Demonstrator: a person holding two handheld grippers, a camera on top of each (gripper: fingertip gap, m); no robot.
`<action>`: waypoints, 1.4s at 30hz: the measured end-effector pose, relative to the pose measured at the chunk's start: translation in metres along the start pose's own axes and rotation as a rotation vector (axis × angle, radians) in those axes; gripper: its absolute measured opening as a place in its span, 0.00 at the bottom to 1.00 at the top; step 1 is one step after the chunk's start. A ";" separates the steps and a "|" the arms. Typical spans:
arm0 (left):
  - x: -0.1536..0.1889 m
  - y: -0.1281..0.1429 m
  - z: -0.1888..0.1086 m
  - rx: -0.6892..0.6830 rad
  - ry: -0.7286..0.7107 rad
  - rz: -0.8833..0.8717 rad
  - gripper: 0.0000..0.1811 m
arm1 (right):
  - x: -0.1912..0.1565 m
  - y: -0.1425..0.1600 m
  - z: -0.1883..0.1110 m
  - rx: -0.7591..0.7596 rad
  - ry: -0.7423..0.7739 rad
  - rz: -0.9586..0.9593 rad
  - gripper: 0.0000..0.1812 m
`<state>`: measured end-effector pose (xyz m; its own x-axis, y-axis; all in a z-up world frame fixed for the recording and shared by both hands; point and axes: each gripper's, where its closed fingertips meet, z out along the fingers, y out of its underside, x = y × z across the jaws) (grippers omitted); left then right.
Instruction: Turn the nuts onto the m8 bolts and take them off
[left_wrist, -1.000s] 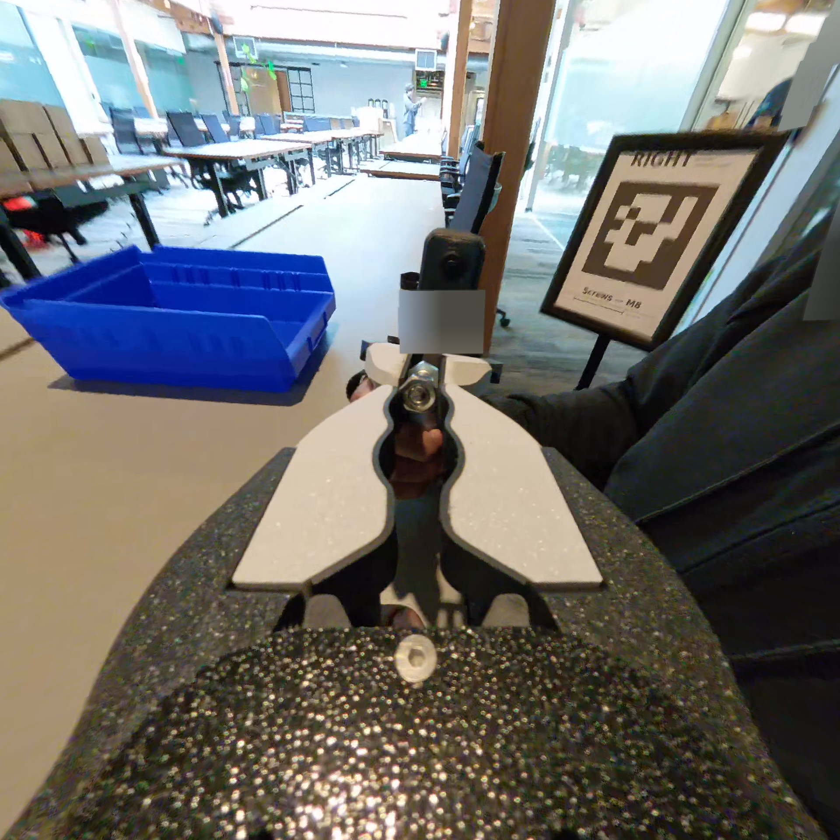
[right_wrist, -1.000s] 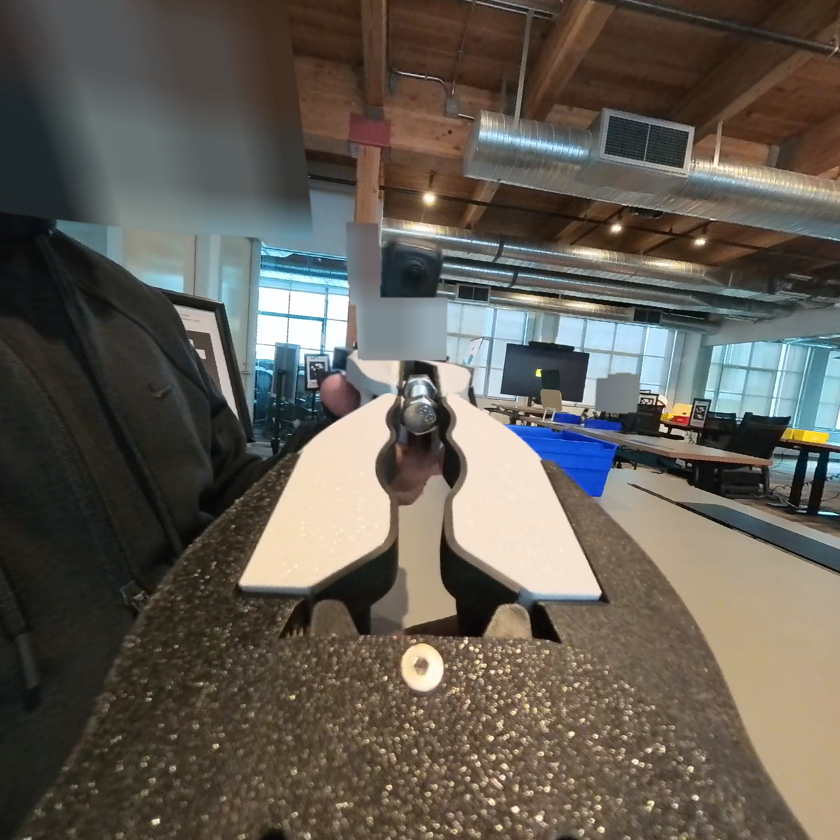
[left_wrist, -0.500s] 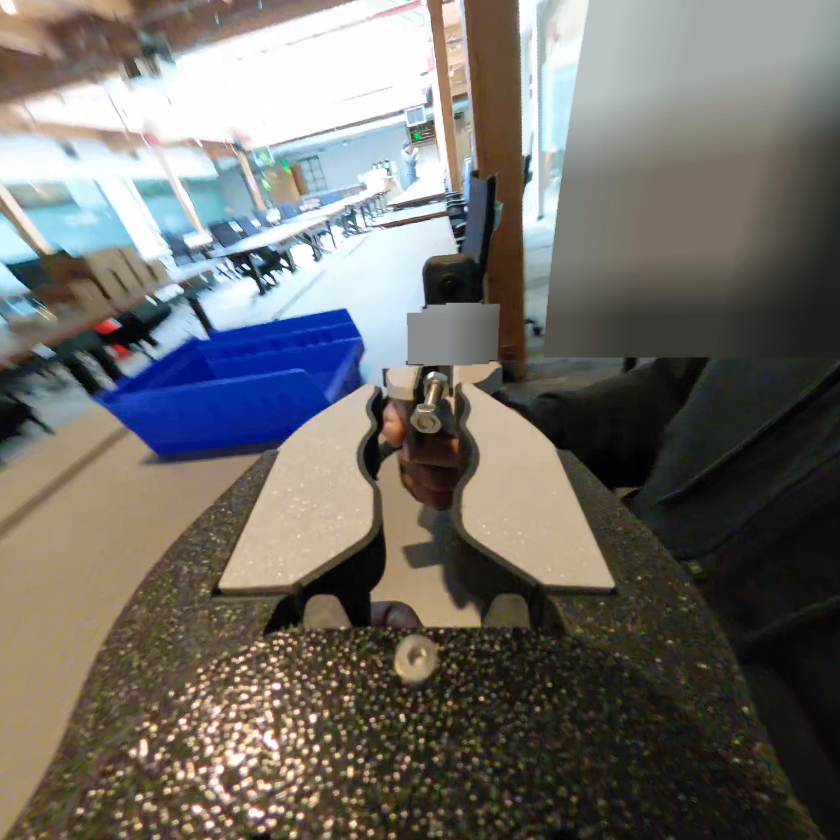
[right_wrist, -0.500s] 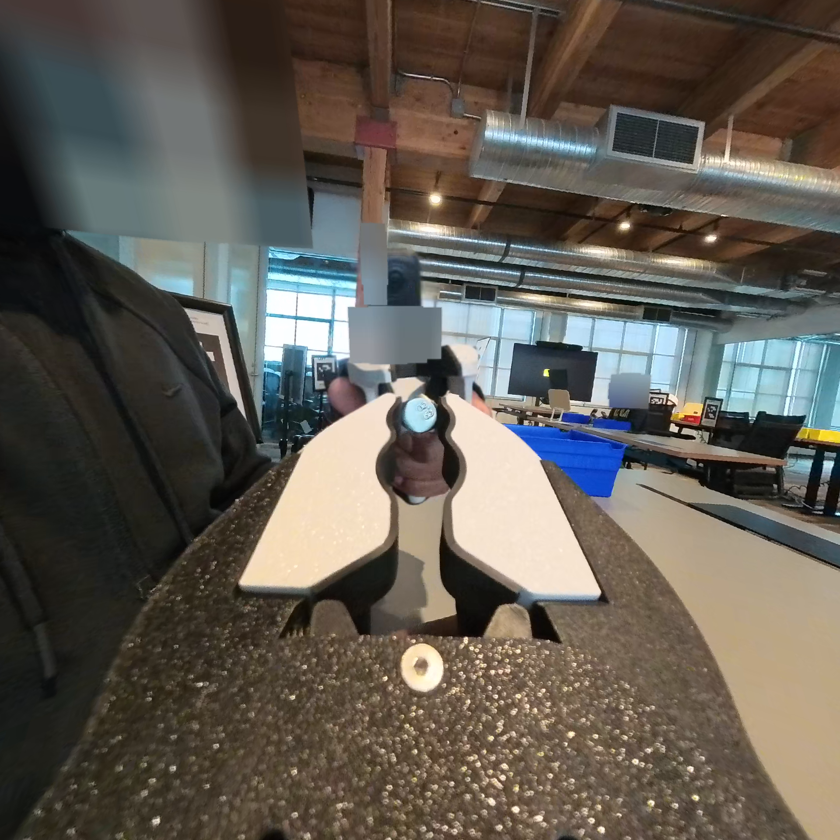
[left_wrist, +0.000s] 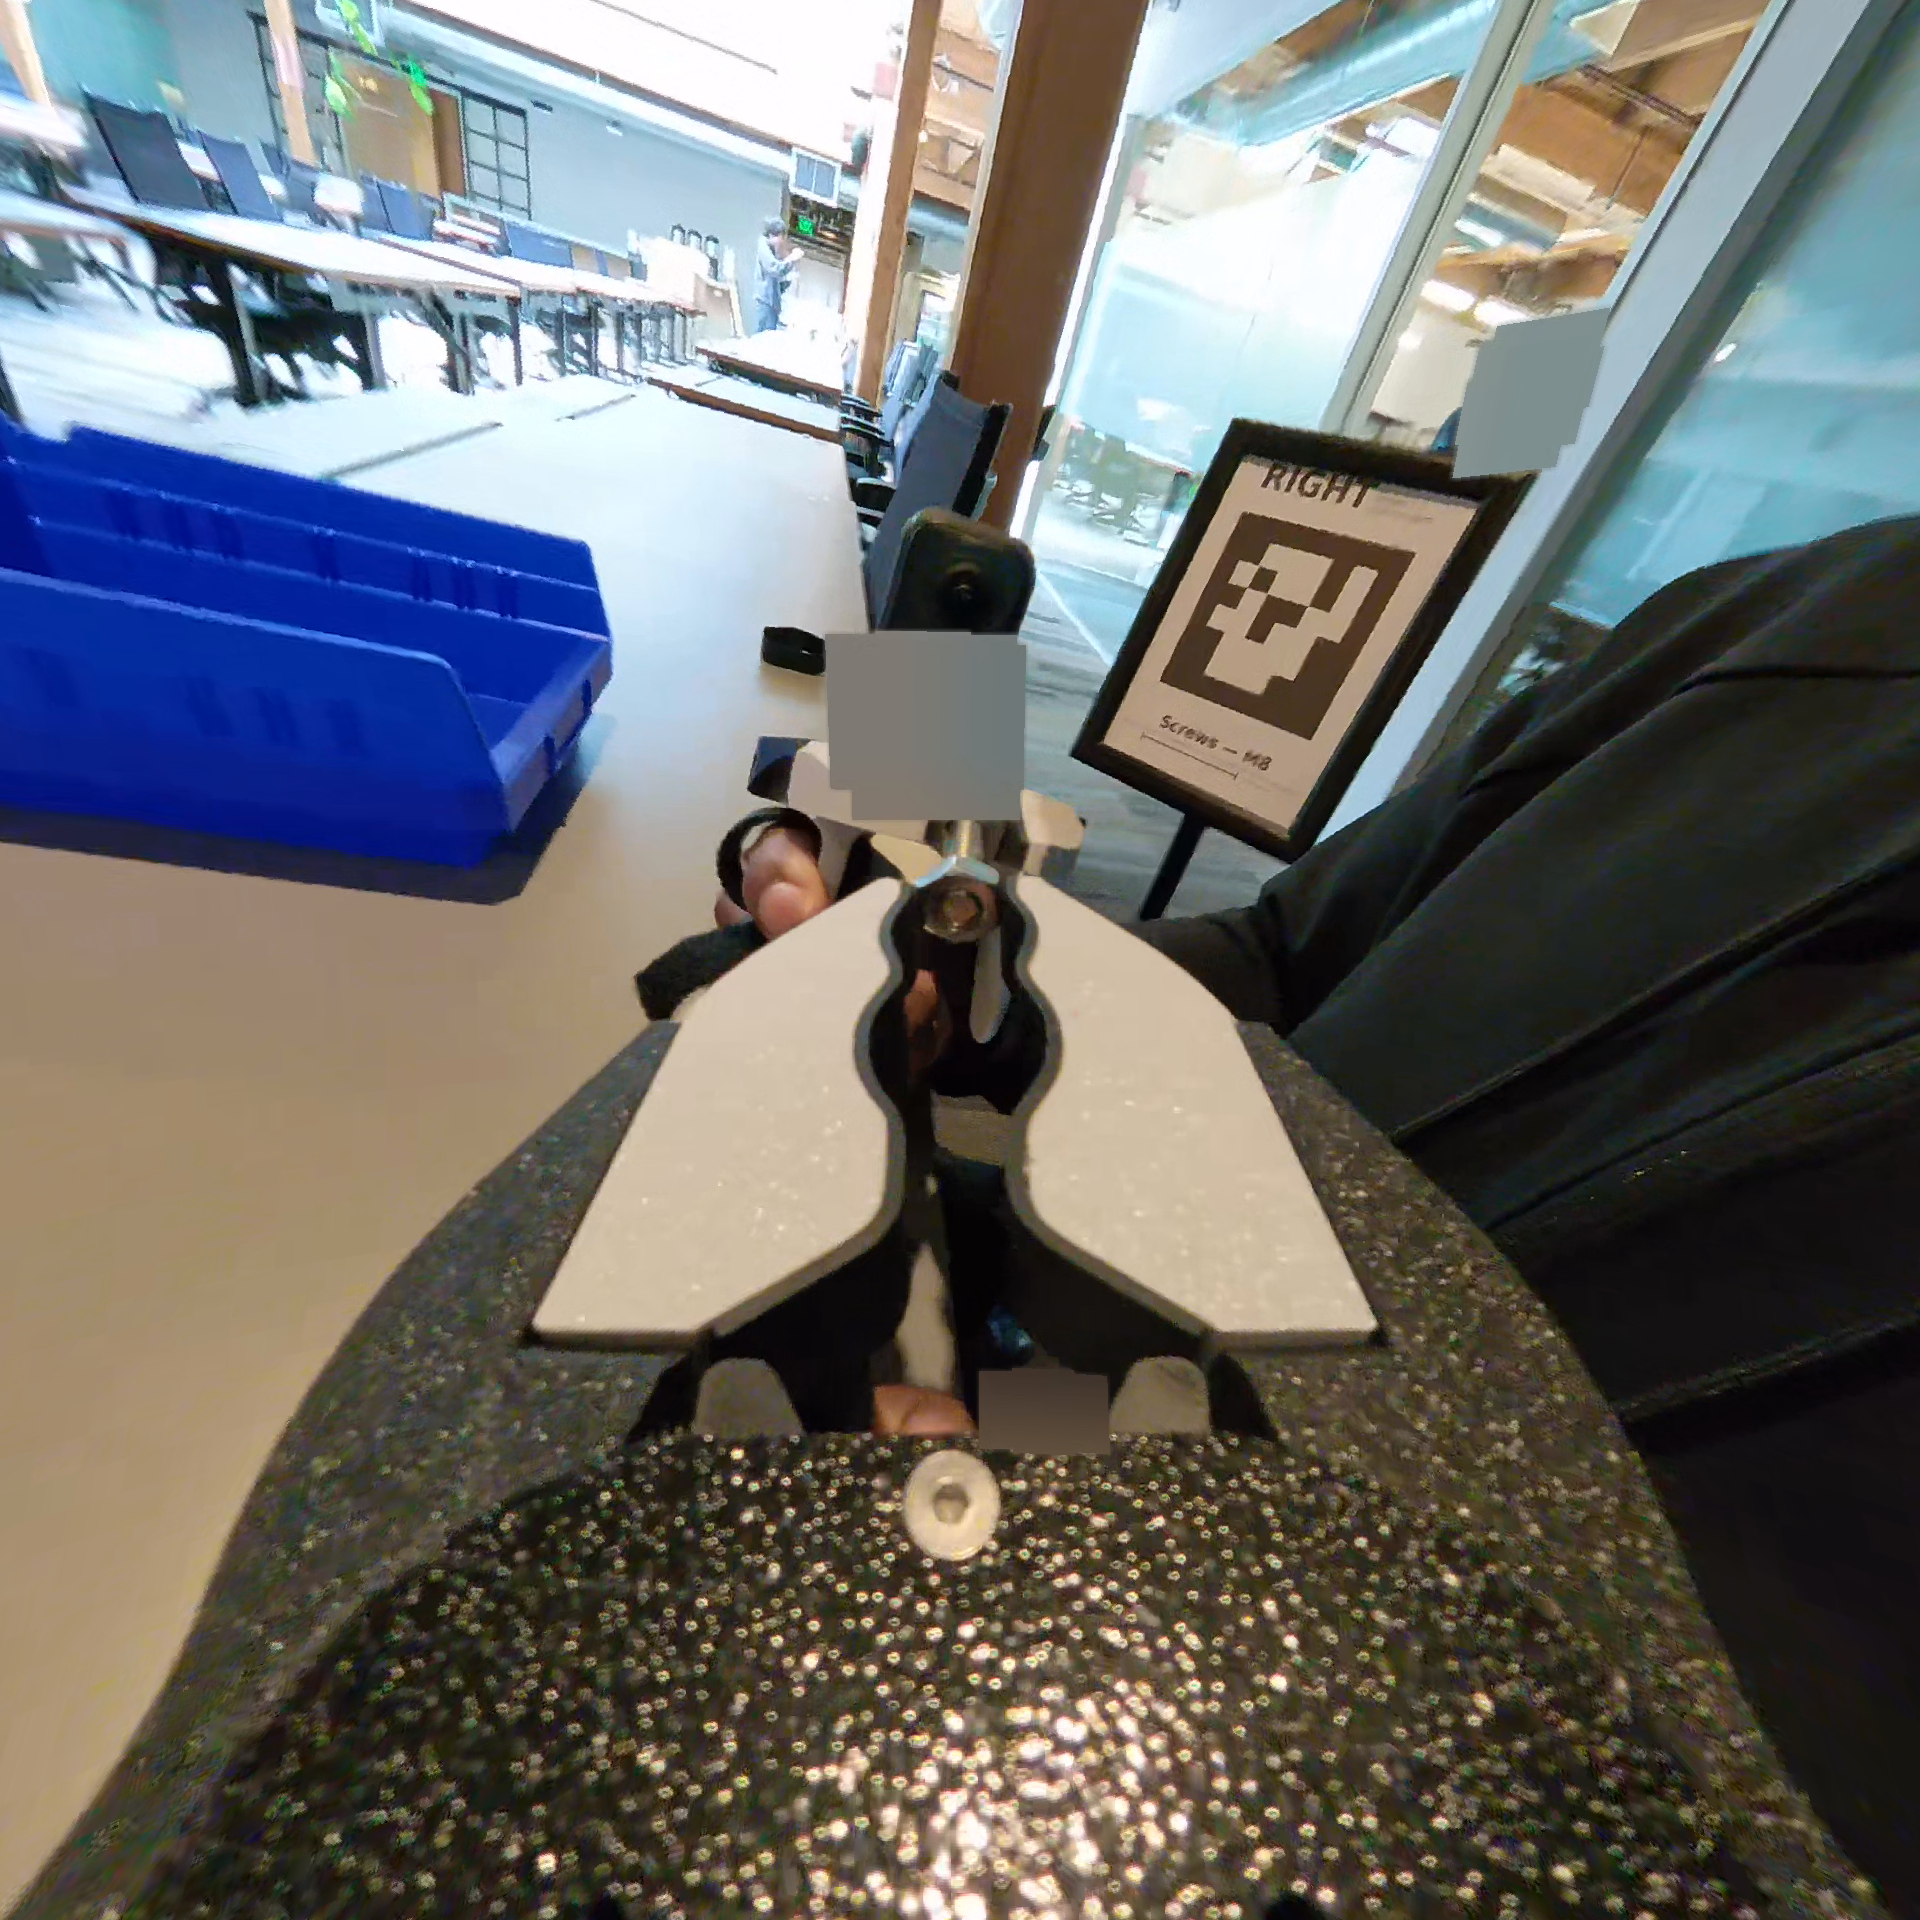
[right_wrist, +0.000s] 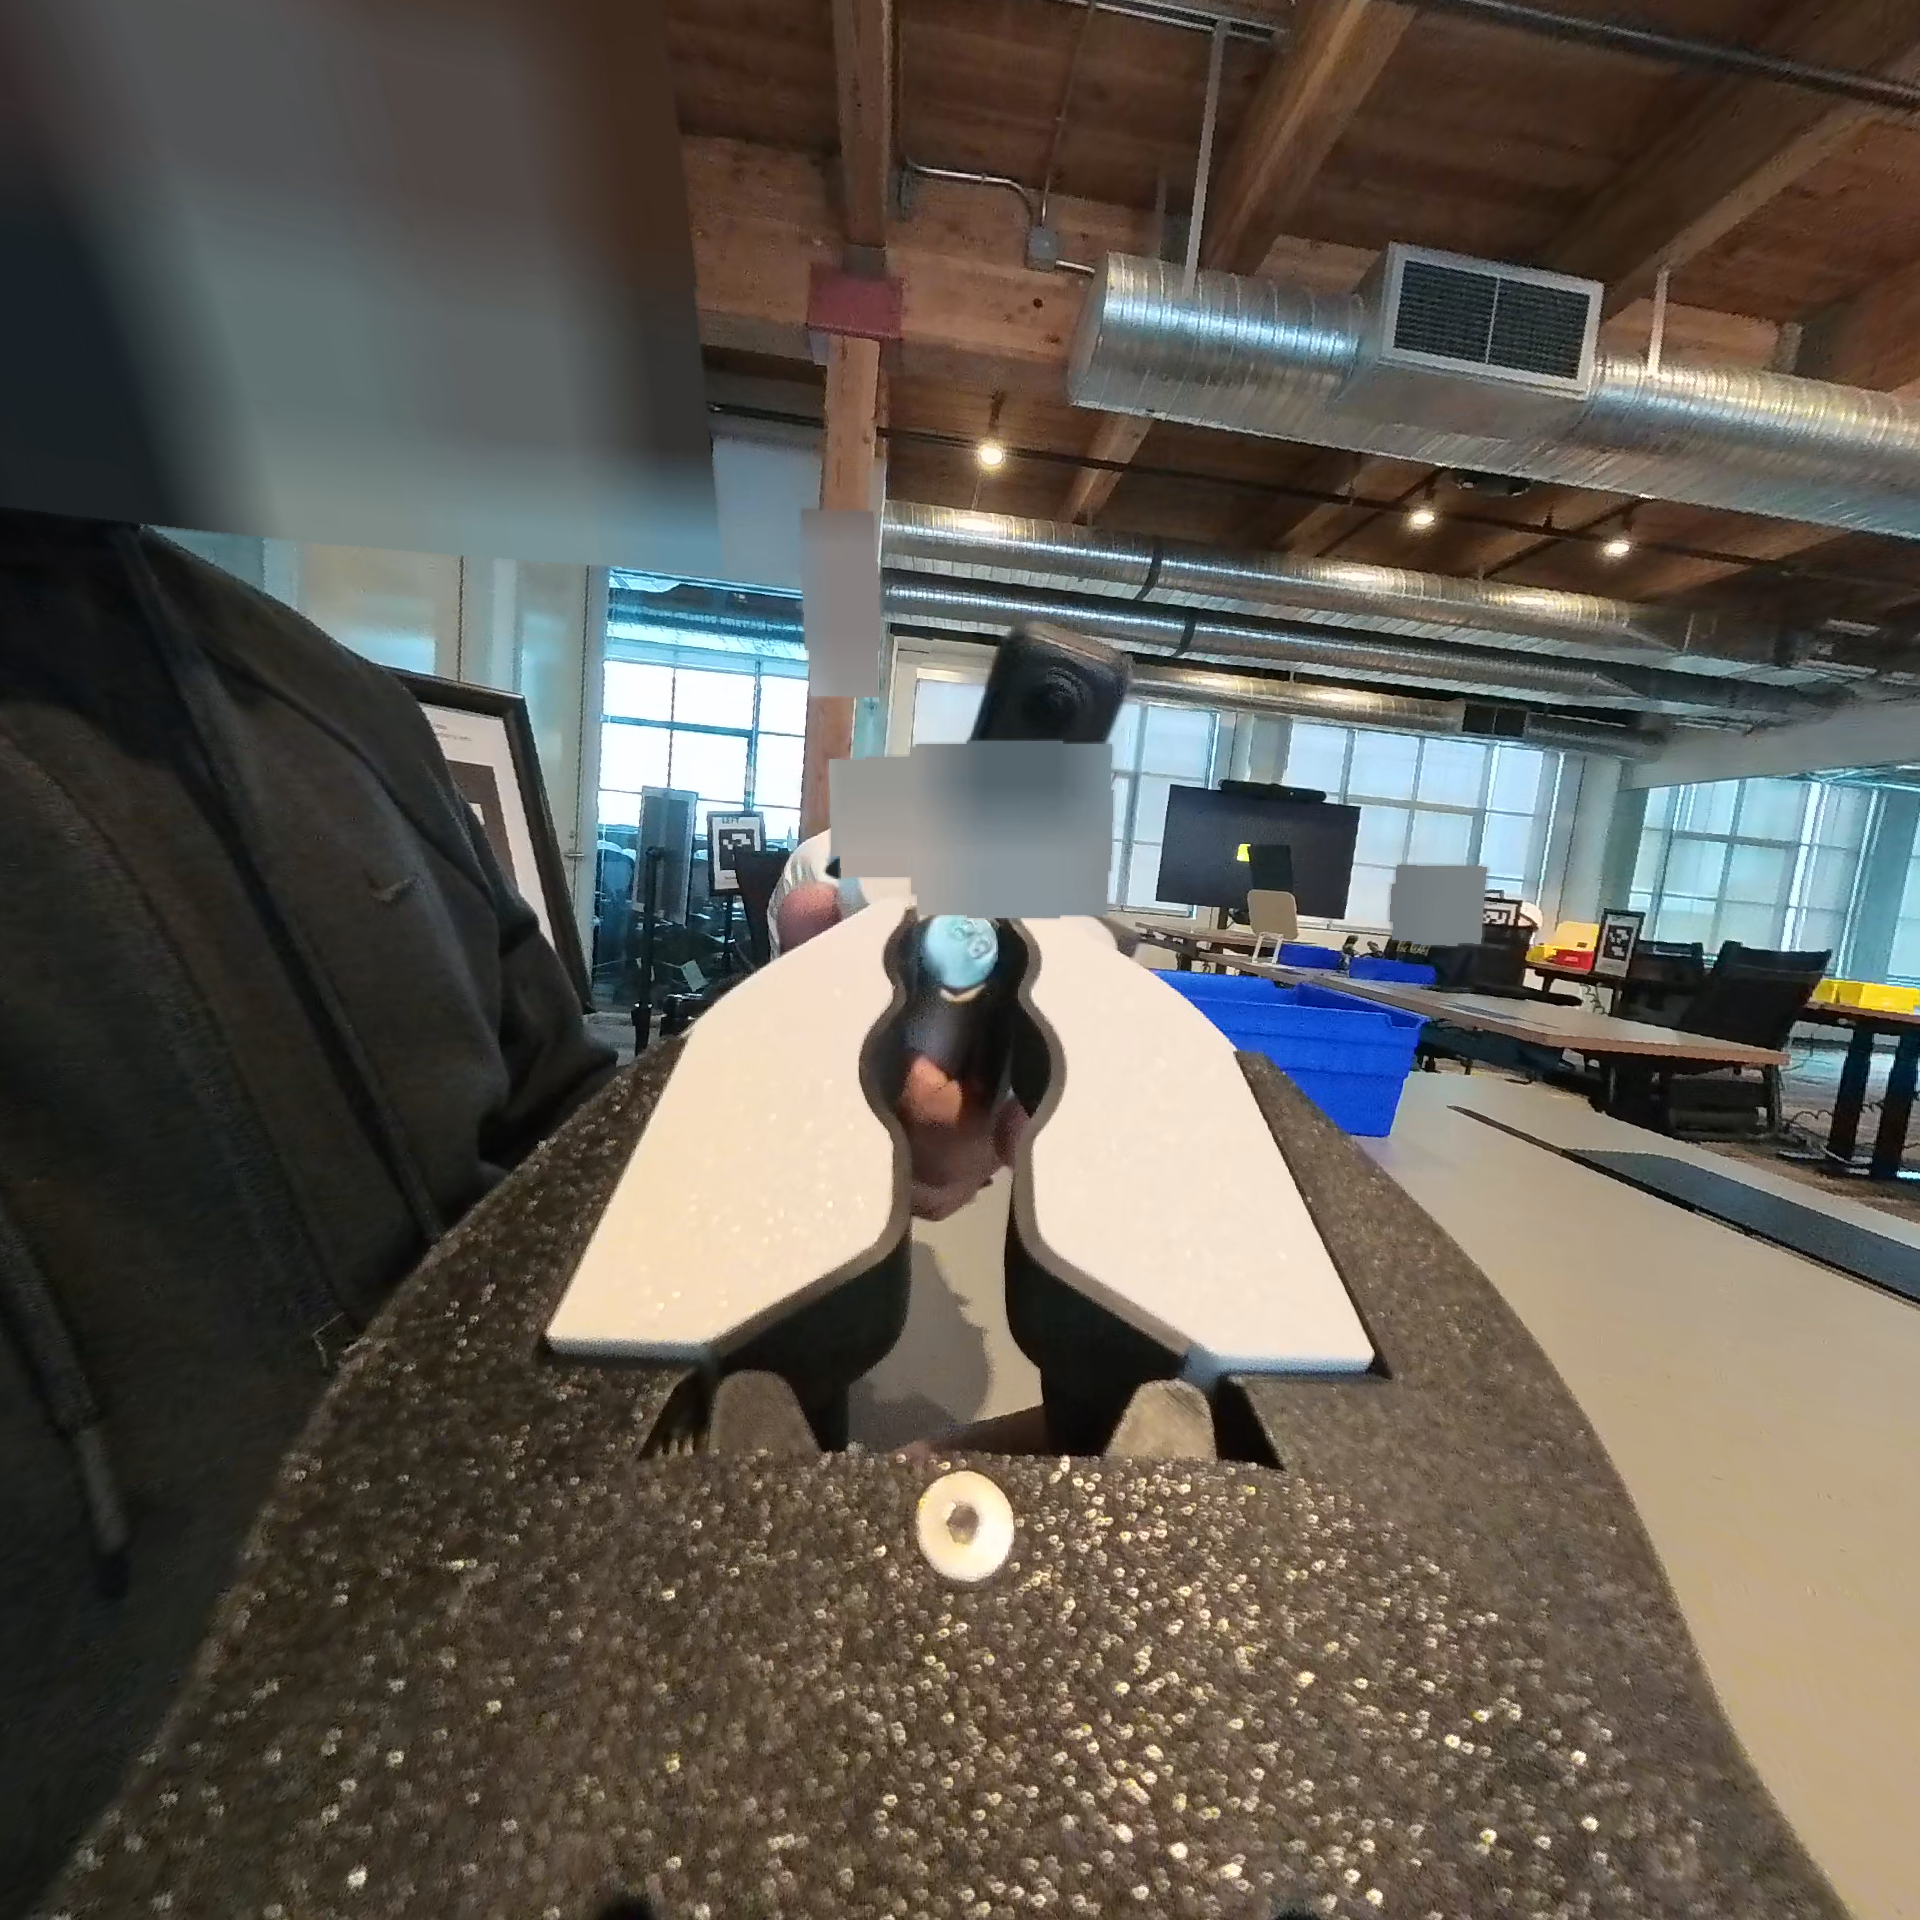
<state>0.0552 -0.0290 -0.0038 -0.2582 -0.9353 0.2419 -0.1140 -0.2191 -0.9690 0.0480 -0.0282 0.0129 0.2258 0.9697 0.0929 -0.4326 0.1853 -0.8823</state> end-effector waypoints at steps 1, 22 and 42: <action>0.000 -0.001 0.000 -0.001 -0.024 0.068 0.08 | 0.000 0.000 0.000 0.001 0.000 0.001 0.08; -0.001 -0.010 -0.011 0.120 0.059 0.014 0.15 | 0.000 -0.004 -0.002 0.025 -0.005 0.009 0.08; 0.008 -0.013 -0.003 0.033 -0.255 0.793 0.18 | 0.000 -0.008 -0.003 0.044 -0.006 0.016 0.08</action>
<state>0.0514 -0.0329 0.0111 -0.0245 -0.8492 -0.5275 0.0398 0.5264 -0.8493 0.0543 -0.0302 0.0181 0.2132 0.9736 0.0814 -0.4739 0.1759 -0.8629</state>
